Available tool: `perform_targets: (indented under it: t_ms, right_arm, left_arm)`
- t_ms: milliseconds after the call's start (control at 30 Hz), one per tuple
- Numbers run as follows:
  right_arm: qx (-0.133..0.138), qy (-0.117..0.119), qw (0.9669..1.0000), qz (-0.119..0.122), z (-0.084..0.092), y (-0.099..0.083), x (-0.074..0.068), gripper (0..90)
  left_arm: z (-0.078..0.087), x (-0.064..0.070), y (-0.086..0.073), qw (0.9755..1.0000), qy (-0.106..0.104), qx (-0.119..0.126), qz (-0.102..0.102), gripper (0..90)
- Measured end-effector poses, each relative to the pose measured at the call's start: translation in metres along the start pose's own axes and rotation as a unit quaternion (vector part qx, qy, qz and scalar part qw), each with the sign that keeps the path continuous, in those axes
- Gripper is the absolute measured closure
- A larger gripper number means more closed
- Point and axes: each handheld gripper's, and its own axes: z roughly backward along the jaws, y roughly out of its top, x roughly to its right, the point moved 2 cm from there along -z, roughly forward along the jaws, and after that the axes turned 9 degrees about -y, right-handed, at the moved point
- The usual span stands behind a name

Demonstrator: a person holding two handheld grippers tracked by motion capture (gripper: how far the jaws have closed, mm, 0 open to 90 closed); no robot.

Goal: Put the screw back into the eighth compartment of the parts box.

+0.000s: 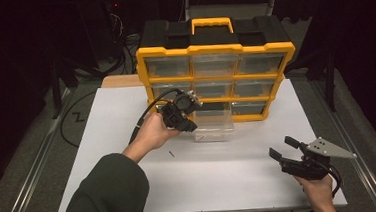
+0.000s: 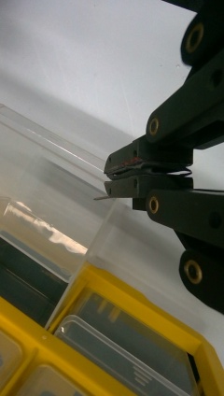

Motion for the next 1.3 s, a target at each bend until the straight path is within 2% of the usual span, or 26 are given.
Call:
perform_targets:
  t_ms: [233, 833, 1300]
  right_arm:
    - [0.001, 0.001, 1.0, 0.0, 0.0, 0.0, 0.0, 26.3]
    - [0.001, 0.003, 1.0, 0.001, 0.001, 0.0, 0.001, 26.2]
    - [0.001, 0.004, 1.0, 0.0, 0.001, 0.001, 0.001, 26.2]
  left_arm:
    - [0.0, -0.002, 0.008, 1.0, 0.002, 0.002, 0.002, 87.1]
    - [-0.013, -0.012, 0.022, 0.9999, 0.007, -0.003, 0.014, 87.0]
    - [-0.026, -0.015, 0.028, 0.9996, 0.015, -0.021, 0.013, 87.0]
